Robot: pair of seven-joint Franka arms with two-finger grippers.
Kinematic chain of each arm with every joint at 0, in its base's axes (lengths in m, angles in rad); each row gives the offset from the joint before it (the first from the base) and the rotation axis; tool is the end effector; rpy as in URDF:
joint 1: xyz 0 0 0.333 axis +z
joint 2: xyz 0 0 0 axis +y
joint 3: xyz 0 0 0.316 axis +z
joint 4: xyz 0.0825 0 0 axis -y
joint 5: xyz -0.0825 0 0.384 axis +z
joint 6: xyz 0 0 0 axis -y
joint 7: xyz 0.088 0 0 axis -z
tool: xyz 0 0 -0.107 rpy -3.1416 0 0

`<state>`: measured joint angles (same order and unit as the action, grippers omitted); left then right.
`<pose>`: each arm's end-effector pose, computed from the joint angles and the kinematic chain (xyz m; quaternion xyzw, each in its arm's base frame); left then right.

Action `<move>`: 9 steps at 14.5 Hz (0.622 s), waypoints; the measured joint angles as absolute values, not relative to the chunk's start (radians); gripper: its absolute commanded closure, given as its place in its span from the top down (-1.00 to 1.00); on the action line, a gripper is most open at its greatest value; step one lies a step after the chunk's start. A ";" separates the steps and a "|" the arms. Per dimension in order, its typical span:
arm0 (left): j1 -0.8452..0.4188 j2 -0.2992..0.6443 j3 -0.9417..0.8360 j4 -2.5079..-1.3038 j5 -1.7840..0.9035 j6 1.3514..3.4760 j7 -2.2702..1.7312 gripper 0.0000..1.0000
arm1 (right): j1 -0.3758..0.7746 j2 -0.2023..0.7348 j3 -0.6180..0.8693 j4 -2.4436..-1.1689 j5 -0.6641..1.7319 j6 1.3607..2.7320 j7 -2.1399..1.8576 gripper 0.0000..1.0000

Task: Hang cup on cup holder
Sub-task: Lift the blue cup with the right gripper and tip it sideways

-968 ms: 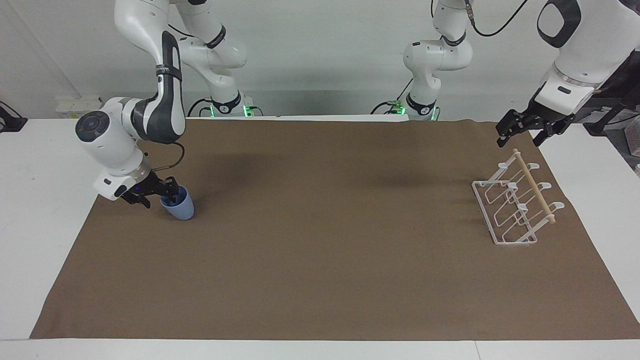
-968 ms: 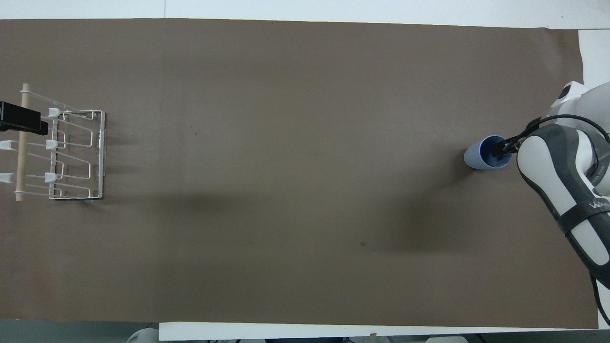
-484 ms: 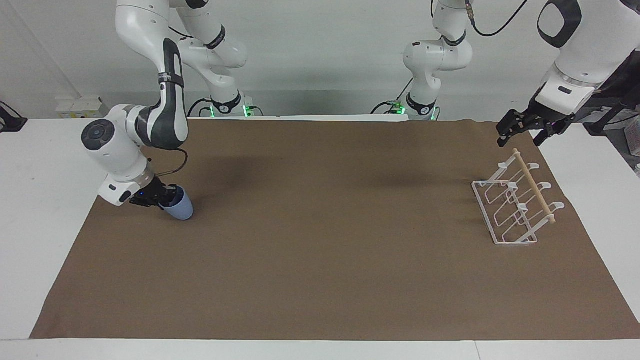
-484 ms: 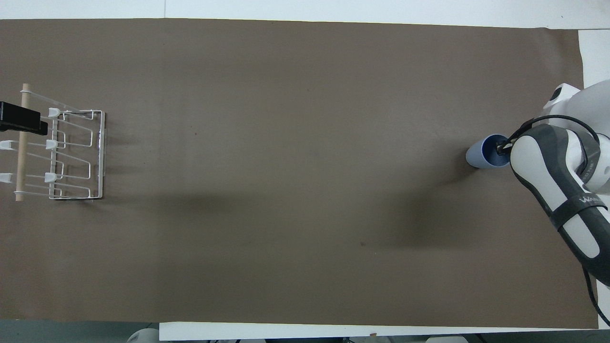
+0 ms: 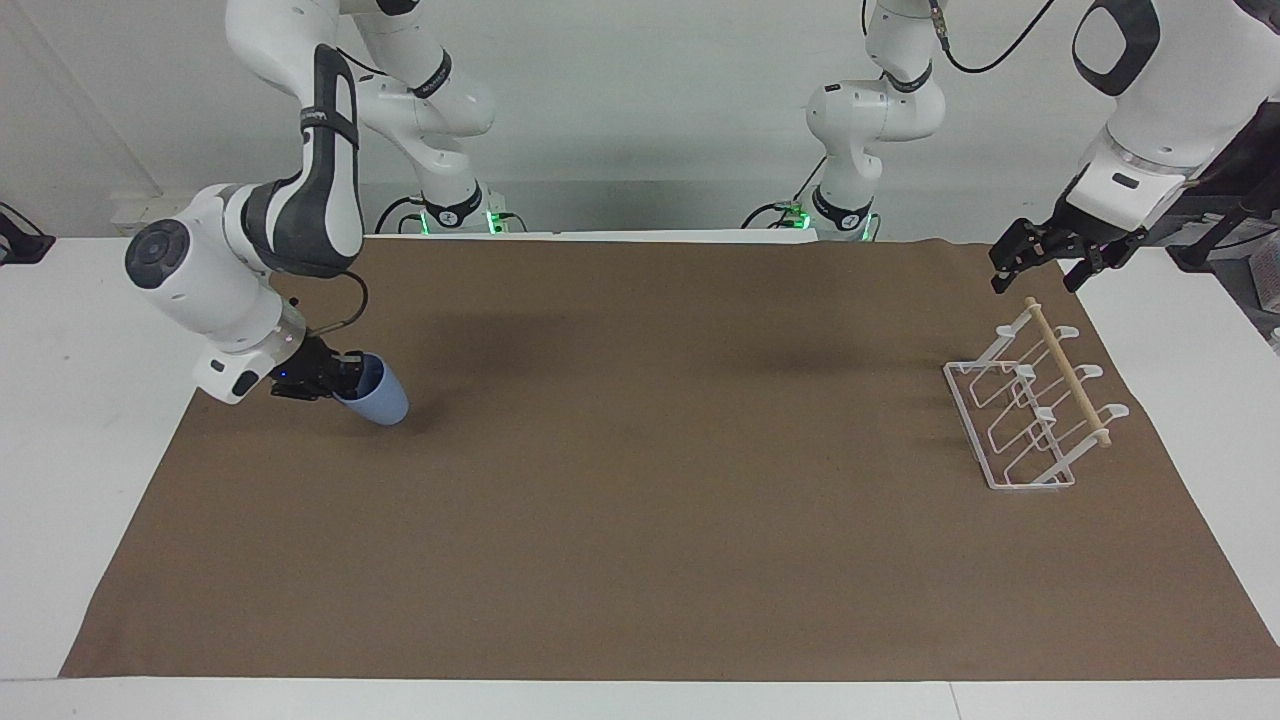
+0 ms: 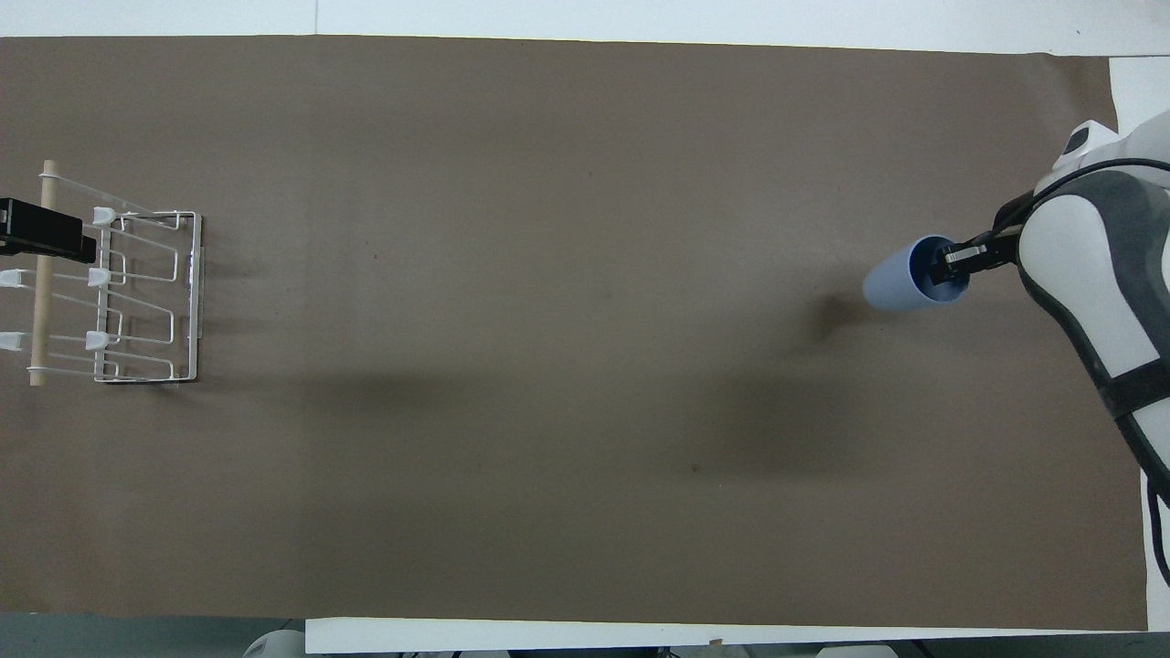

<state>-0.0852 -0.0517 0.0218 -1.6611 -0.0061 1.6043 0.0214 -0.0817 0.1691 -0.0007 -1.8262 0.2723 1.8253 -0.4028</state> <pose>0.5393 -0.0346 0.6130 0.9991 -0.0423 -0.0026 0.0036 0.5881 -0.0266 0.4300 -0.9817 -0.1128 0.0509 0.1444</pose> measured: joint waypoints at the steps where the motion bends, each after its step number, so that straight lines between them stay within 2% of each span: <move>1: -0.085 -0.052 0.023 -1.661 -0.006 1.604 0.021 1.00 | -0.080 0.156 0.023 -1.814 0.364 1.791 -0.402 -1.00; 5: -0.084 -0.058 0.024 -1.662 -0.007 1.574 -0.084 1.00 | -0.072 0.130 0.115 -1.811 0.699 1.730 -0.286 -1.00; 9: -0.131 -0.066 0.007 -1.676 -0.100 1.595 -0.575 1.00 | -0.059 0.131 0.196 -1.817 0.954 1.749 -0.143 -1.00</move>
